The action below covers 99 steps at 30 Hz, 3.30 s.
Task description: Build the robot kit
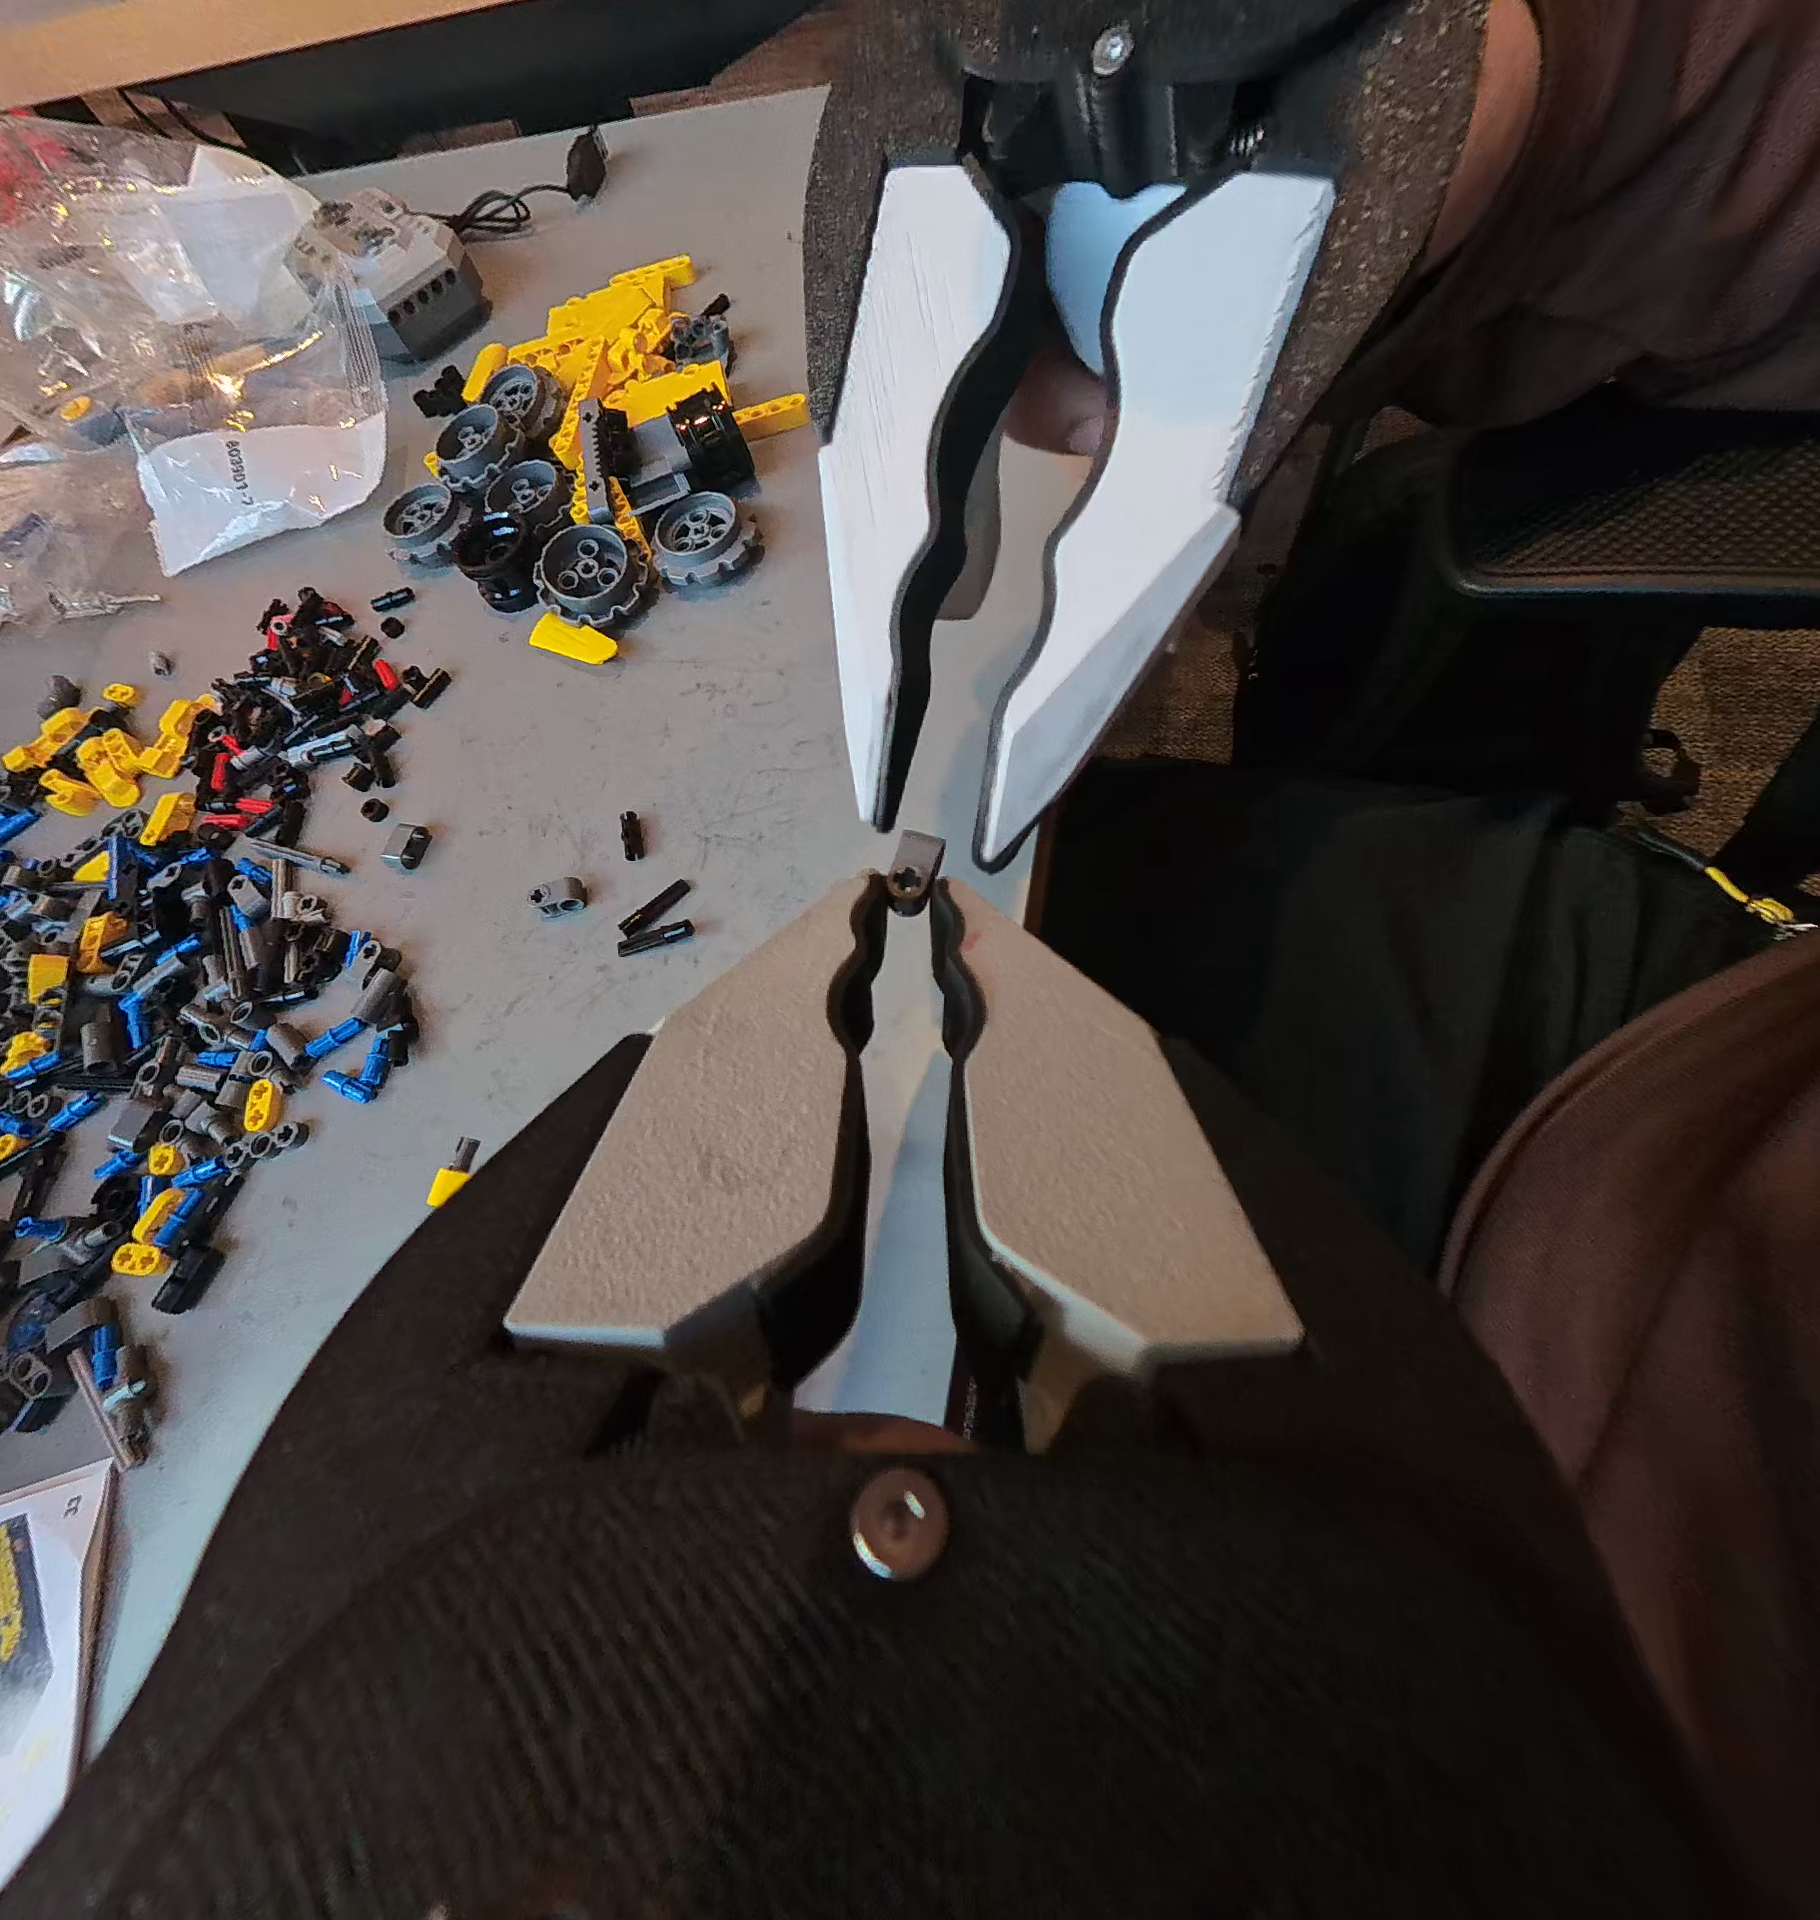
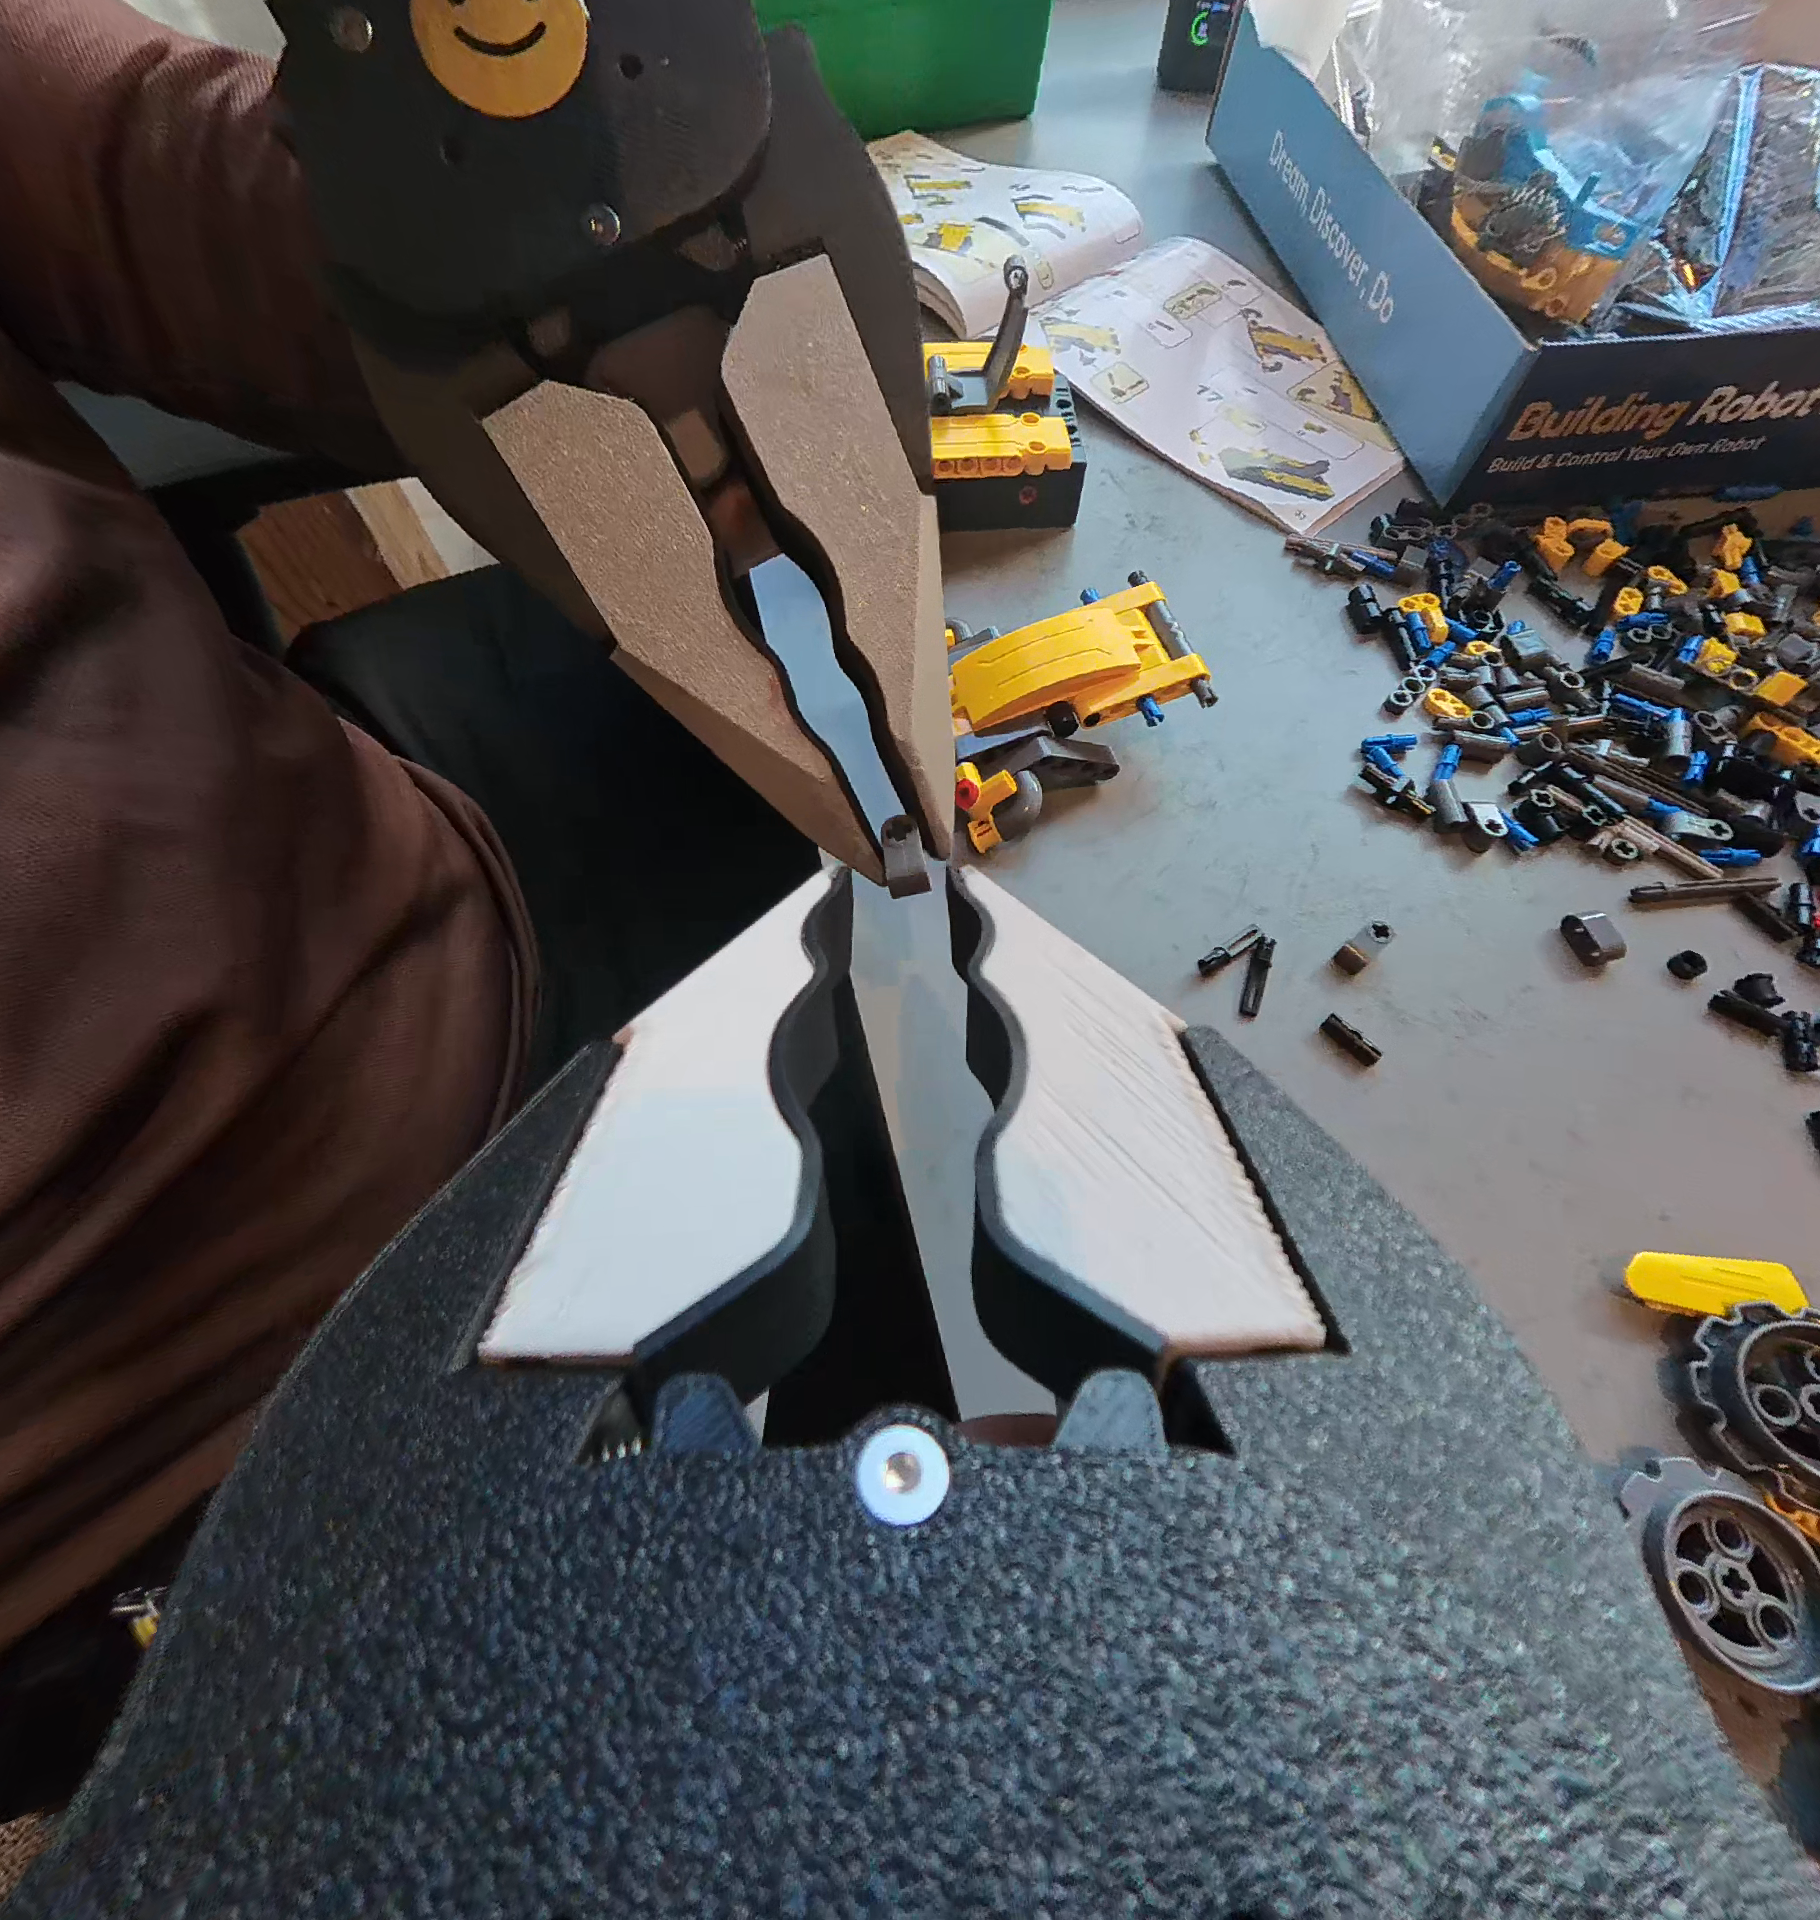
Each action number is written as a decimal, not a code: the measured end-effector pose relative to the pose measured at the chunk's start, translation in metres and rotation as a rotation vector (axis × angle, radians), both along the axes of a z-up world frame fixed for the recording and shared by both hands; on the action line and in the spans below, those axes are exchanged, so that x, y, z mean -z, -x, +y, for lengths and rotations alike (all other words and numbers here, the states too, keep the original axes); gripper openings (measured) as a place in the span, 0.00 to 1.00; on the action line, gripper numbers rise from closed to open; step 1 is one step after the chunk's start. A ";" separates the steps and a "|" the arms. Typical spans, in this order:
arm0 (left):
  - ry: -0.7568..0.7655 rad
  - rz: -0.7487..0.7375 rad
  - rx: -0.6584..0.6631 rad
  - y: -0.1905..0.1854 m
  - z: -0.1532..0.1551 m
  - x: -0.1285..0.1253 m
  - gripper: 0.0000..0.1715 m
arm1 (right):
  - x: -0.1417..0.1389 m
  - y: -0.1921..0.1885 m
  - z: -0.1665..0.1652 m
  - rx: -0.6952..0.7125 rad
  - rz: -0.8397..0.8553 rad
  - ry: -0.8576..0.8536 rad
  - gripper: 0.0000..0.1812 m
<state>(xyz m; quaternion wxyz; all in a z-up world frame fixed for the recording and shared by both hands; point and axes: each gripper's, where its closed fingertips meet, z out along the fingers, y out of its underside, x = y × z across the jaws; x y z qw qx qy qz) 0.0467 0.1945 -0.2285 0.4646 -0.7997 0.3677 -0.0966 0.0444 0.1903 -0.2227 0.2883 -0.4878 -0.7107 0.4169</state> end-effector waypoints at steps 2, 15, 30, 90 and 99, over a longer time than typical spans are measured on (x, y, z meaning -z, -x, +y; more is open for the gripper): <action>0.005 -0.005 0.007 -0.002 -0.001 0.000 0.03 | 0.002 0.000 -0.001 -0.002 -0.004 -0.011 0.07; 0.002 0.044 -0.080 0.009 0.003 0.008 0.13 | 0.016 -0.002 0.016 0.052 -0.054 -0.024 0.03; -0.002 -0.059 -0.187 0.021 -0.044 0.017 0.16 | 0.065 -0.011 0.065 0.110 -0.288 -0.080 0.03; -0.089 -0.114 -0.246 0.019 -0.071 0.064 0.21 | 0.065 0.001 0.070 0.292 -0.211 -0.040 0.14; -0.089 -0.114 -0.247 0.019 -0.071 0.064 0.21 | 0.065 -0.001 0.073 0.303 -0.210 -0.038 0.14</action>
